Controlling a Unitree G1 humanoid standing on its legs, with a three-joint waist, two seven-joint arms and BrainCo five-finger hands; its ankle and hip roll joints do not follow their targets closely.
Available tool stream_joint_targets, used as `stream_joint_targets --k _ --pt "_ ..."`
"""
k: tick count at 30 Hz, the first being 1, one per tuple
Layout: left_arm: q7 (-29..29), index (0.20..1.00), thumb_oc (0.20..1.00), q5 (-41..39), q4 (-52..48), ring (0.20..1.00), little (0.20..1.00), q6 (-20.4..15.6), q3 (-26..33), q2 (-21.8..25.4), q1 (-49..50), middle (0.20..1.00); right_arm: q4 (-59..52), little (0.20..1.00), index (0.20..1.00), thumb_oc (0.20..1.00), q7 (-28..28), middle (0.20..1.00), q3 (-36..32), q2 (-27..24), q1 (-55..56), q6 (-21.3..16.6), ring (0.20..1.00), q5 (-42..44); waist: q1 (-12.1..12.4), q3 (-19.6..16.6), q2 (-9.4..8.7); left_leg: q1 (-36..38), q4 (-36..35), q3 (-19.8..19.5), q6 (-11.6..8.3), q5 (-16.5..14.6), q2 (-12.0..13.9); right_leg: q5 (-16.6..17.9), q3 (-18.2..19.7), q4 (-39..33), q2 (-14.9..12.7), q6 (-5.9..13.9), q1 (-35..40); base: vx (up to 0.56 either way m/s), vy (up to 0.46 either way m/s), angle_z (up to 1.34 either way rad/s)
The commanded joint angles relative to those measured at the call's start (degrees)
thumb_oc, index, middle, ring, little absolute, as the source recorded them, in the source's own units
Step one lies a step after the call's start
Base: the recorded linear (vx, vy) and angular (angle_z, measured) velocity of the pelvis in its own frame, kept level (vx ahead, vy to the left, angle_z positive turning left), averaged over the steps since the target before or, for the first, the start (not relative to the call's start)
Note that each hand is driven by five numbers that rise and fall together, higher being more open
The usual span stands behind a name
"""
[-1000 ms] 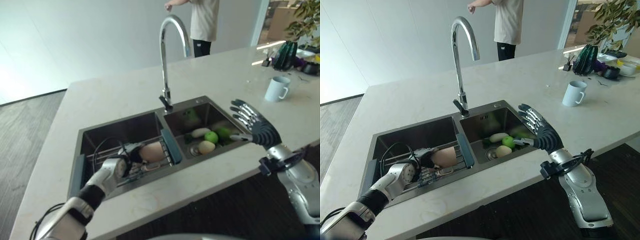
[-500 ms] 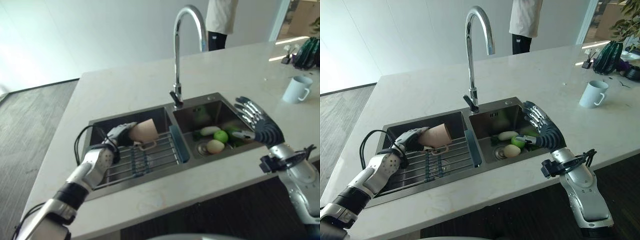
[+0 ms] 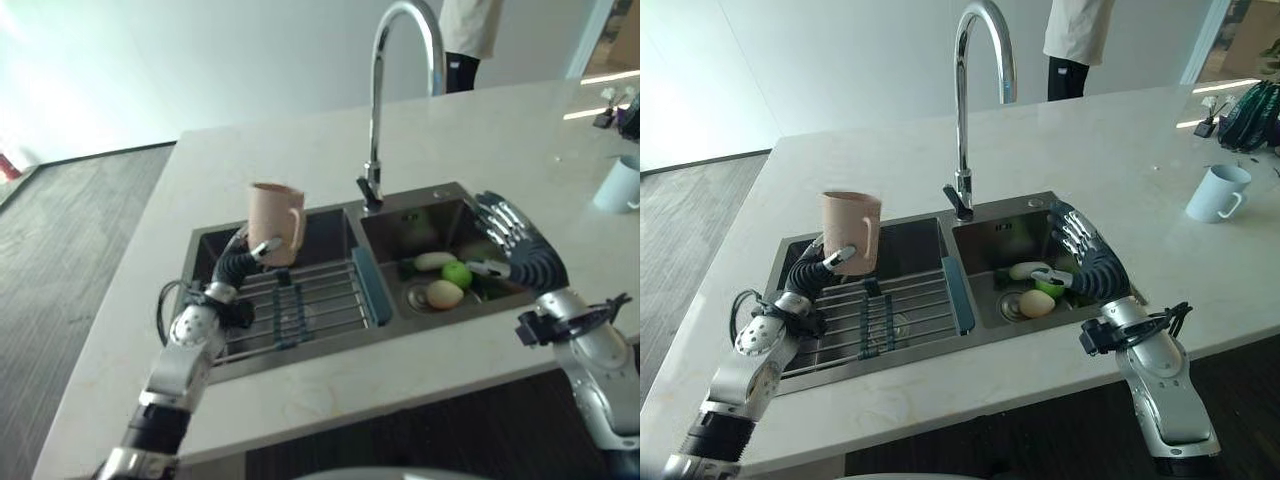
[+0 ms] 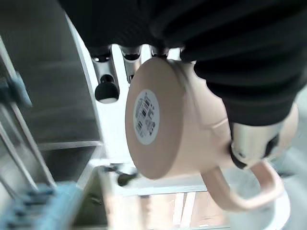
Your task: Place the dishes in the dishwasher.
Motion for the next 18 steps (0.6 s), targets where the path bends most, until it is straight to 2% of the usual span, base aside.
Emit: stream_joint_targets --k 1,2,3,6,12,14,15,17,18 --pt "-4.37 0.200 0.200 -22.02 -1.97 0.200 0.200 3.12 0.15 -0.20 -3.60 0.200 -1.29 1.000 1.000 1.000 -1.18 1.000 -1.07 1.85 -2.41 -5.06 1.000 -0.83 0.58 -2.32 -1.12 0.59 0.37 -4.95 -1.60 1.26 0.83 -0.89 0.35 0.55 0.16 1.98 3.25 -0.05 -0.121 0.17" --pt "-4.53 0.200 0.200 -23.00 -2.46 0.200 0.200 3.34 0.18 -0.54 -3.33 0.200 -1.31 1.000 1.000 1.000 -1.09 1.000 -1.10 1.94 -2.36 -5.17 1.000 -0.82 0.67 -2.32 -1.15 0.56 0.37 -5.03 -1.63 1.28 0.88 -0.94 0.30 0.50 0.25 1.88 3.29 -0.07 -0.184 0.20" --pt "-5.23 0.200 0.200 -28.97 -4.10 0.200 0.200 3.84 0.11 -1.76 -2.16 0.200 -1.59 1.000 1.000 1.000 -0.93 1.000 -1.16 1.84 -2.15 -5.49 1.000 -0.34 1.04 -2.25 -1.30 0.52 0.37 -5.36 -1.78 1.43 1.20 -1.10 0.05 0.36 0.55 1.54 3.47 -0.06 -0.161 0.14" --pt "-6.80 0.200 0.200 -34.25 -5.47 0.200 0.200 4.03 0.64 -3.13 -0.65 0.200 -2.06 1.000 1.000 1.000 -0.58 1.000 -1.30 2.11 -1.61 -5.97 1.000 0.01 1.47 -2.12 -1.48 0.50 0.37 -5.55 -2.10 1.70 1.84 -1.34 -0.16 0.36 0.97 1.08 3.52 -0.06 -0.155 0.09" --pt "-10.67 0.200 0.200 -39.70 -10.11 0.200 0.200 3.10 1.04 -5.16 3.40 0.200 -4.00 1.000 1.000 1.000 0.59 1.000 -2.56 2.08 0.31 -6.01 1.000 1.06 2.58 -0.54 -1.81 -0.56 0.37 -5.19 -3.61 3.90 3.82 -1.59 -1.37 0.36 1.85 0.16 3.37 -0.11 -0.155 0.21" --pt "-14.71 0.200 0.200 -43.17 -11.85 0.200 0.200 3.09 0.76 -5.15 3.12 0.200 -3.21 1.000 1.000 1.000 -1.03 1.000 -3.09 0.80 -0.63 -7.00 1.000 0.29 2.97 0.98 -2.09 -1.85 0.51 -3.91 -4.56 5.22 4.11 -1.88 -2.91 0.36 1.72 -0.12 3.10 -0.32 -0.036 0.66" --pt "-15.40 0.200 0.200 -43.72 -12.39 0.200 0.200 3.07 0.52 -5.20 3.24 0.200 -3.10 1.000 1.000 1.000 -1.20 1.000 -3.32 0.45 -1.12 -7.25 1.000 0.41 2.72 1.27 -2.39 -1.53 3.07 -2.03 -4.97 5.72 4.76 -1.67 -3.35 0.36 1.52 -0.56 2.93 -0.27 0.033 0.76" --pt "-16.00 0.200 0.200 -43.73 -13.50 0.200 0.200 3.46 0.08 -5.68 2.92 0.200 -3.19 1.000 1.000 1.000 -1.75 1.000 -4.52 -0.82 -1.39 -8.26 1.000 1.43 1.91 1.96 -3.95 -3.27 15.38 1.52 -6.53 8.11 8.08 -0.21 -5.26 0.36 0.54 -1.97 2.22 -0.32 0.054 0.50" --pt "-16.09 0.200 0.200 -43.75 -13.55 0.200 0.200 3.49 -0.28 -5.82 2.53 0.200 -3.19 1.000 1.000 1.000 -2.11 1.000 -4.98 -1.21 -1.16 -8.74 1.000 1.41 1.36 2.10 -4.40 -3.08 18.91 2.48 -6.89 8.54 9.56 0.43 -6.10 0.36 0.13 -2.34 1.85 -0.34 0.163 0.65"
